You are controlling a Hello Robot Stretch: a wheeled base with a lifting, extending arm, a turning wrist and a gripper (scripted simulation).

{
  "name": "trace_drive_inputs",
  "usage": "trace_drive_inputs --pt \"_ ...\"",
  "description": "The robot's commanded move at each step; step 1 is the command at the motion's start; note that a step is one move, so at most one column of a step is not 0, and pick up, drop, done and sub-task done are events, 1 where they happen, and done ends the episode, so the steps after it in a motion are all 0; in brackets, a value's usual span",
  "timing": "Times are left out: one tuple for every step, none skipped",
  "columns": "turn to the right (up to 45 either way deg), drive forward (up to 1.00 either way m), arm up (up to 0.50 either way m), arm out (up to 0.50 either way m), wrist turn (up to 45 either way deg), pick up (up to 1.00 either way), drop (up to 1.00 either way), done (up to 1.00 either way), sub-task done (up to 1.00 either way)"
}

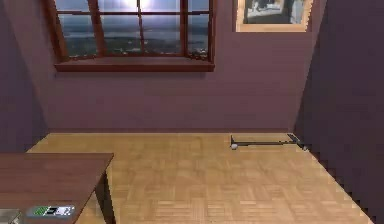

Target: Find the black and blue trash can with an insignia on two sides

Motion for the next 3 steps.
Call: trace_drive_inputs --pt "-45.0 0.0 0.0 0.0 0.0 0.0 0.0 0.0 0.0" --pt "-45.0 0.0 0.0 0.0 0.0 0.0 0.0 0.0 0.0" --pt "-45.0 0.0 0.0 0.0 0.0 0.0 0.0 0.0 0.0"
